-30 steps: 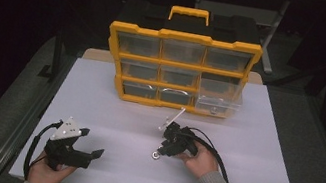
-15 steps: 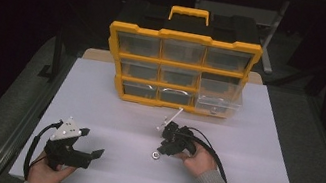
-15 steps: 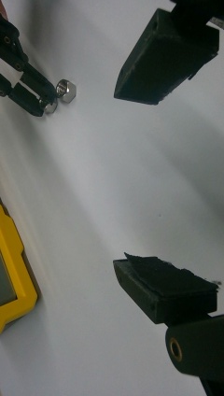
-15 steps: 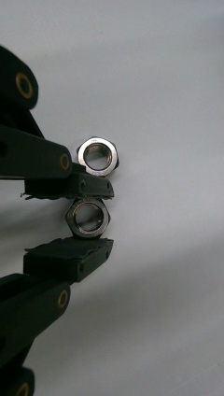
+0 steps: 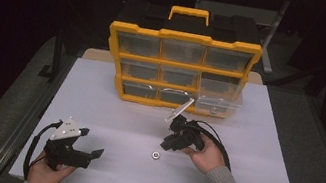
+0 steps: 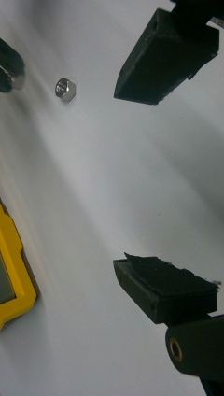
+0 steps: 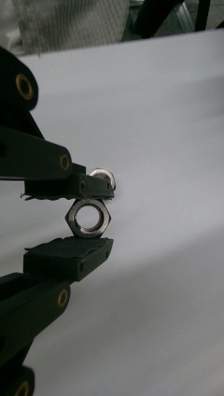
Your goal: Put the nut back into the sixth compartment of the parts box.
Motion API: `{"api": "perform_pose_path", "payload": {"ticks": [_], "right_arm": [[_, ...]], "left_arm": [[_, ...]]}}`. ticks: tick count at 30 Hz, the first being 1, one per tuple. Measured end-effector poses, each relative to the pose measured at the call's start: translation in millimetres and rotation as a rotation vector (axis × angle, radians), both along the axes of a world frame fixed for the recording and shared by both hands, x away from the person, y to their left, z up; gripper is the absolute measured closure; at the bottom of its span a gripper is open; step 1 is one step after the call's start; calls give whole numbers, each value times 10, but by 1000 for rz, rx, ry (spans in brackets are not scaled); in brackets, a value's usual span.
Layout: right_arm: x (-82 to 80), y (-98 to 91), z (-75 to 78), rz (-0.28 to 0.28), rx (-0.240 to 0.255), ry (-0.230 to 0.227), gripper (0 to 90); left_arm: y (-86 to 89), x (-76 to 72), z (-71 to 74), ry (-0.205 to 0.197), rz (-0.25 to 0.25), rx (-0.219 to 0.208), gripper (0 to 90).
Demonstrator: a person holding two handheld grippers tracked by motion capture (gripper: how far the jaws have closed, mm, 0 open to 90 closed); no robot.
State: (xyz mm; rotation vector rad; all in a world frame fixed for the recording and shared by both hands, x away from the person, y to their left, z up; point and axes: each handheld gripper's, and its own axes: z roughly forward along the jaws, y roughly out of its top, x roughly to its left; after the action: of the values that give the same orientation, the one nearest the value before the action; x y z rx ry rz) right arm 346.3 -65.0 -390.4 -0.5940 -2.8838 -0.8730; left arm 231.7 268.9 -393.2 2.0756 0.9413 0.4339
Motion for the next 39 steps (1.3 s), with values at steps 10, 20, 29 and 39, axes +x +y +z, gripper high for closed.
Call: {"api": "perform_pose_path", "payload": {"ticks": [10,20,29,39], "right_arm": [[16,-151,493,4,34,-17,691],[109,-359,949,-19,62,-30,691],[215,-523,1354,-66,61,-73,691],[456,-832,1716,-175,56,-94,692]], "left_arm": [[-16,-5,-1,-6,2,-8,147],[-1,3,0,-5,-6,6,147],[-2,4,0,-8,-3,1,147],[10,11,-5,-8,3,-10,147]]}}
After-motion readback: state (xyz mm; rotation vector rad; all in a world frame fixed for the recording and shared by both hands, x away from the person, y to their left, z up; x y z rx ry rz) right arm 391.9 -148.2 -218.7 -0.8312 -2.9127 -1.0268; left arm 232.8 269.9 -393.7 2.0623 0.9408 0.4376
